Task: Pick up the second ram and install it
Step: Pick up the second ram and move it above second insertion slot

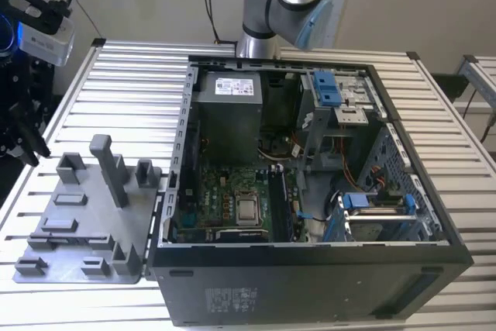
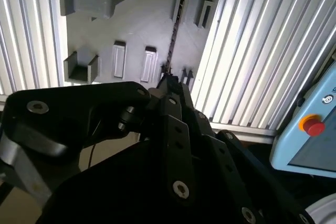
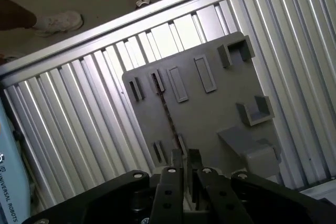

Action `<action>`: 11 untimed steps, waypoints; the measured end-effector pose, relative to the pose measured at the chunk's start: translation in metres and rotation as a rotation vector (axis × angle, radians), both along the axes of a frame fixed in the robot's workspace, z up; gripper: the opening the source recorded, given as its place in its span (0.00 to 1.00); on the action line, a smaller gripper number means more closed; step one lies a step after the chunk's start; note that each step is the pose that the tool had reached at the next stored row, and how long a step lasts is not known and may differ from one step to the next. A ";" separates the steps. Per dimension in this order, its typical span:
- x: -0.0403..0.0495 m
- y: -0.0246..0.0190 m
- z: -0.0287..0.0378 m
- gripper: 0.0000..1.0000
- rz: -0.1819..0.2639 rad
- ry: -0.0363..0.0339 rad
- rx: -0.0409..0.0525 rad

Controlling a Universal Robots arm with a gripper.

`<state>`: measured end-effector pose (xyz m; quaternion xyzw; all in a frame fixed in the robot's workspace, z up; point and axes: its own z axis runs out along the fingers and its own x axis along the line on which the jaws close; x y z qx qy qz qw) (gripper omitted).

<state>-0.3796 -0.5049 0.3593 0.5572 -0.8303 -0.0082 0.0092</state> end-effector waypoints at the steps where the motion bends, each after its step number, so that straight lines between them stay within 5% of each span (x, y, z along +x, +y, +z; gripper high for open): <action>1: 0.0000 0.0000 0.0000 0.24 0.000 0.0000 0.0000; 4: 0.0000 0.0000 0.0000 0.36 0.001 0.0000 -0.0003; 11: -0.0011 0.0002 -0.0068 0.36 0.083 -0.0040 0.0036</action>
